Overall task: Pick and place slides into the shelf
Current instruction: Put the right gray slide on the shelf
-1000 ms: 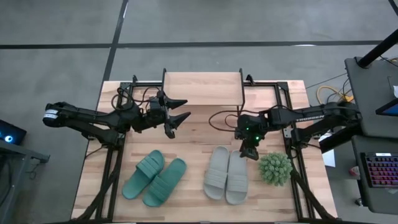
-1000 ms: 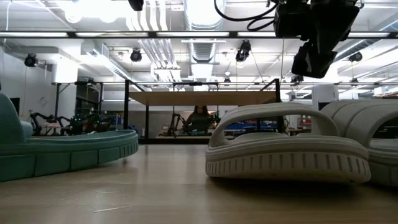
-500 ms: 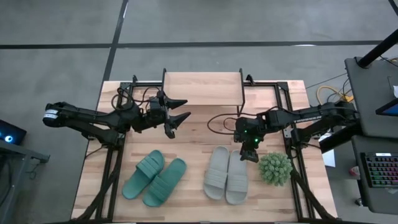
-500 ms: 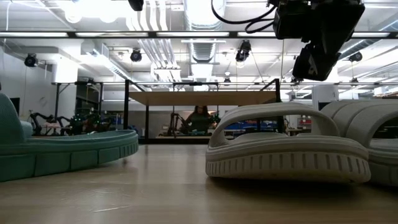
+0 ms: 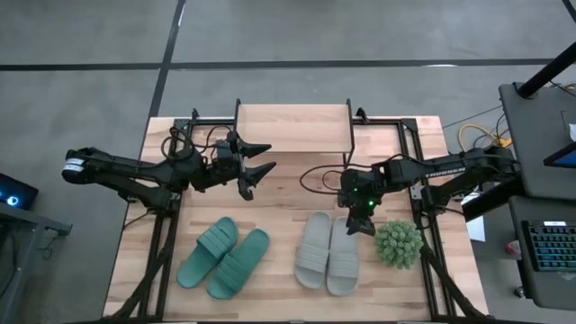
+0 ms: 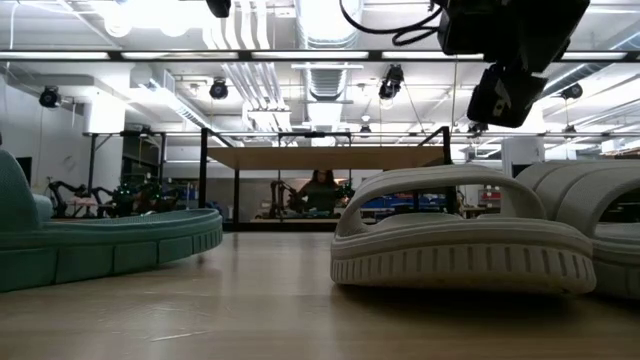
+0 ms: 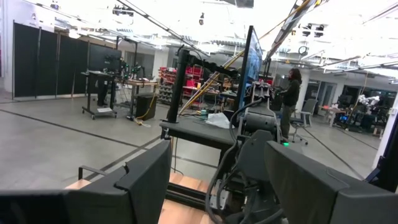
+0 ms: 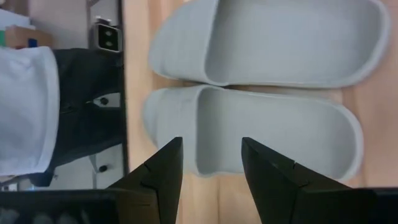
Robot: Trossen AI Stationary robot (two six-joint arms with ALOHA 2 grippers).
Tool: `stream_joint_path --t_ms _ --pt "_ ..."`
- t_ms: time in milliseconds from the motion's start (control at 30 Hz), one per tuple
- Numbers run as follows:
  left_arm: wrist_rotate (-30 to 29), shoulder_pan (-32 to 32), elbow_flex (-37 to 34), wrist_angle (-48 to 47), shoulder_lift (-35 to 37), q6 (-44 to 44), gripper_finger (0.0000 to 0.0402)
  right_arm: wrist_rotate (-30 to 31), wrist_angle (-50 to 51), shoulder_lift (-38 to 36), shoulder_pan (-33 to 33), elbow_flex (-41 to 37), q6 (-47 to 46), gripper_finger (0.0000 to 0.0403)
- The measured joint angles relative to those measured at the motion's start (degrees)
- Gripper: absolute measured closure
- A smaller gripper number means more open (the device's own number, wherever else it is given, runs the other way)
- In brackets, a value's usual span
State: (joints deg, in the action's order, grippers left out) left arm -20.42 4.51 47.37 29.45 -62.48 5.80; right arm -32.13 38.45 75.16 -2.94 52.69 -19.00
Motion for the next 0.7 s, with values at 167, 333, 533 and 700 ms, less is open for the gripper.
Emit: stream_joint_path --t_ms 167,333,533,700 --pt "0.0 0.0 0.0 0.0 -0.02 -0.01 0.0158 -0.07 -1.3 0.0 -0.61 0.0 -0.02 0.0248" --pt "0.01 0.0 -0.07 -0.01 -0.04 -0.02 0.0158 -0.04 -1.39 0.0 -0.92 0.0 -0.23 0.0248" --pt "0.0 0.0 -0.28 -0.02 -0.07 -0.04 0.0158 0.04 -1.48 -0.02 -0.95 0.0 -1.17 0.0248" --pt "0.0 0.0 -0.93 -0.08 -0.07 -0.02 0.0158 0.2 -1.48 -0.02 -1.74 0.0 -1.91 0.0245"
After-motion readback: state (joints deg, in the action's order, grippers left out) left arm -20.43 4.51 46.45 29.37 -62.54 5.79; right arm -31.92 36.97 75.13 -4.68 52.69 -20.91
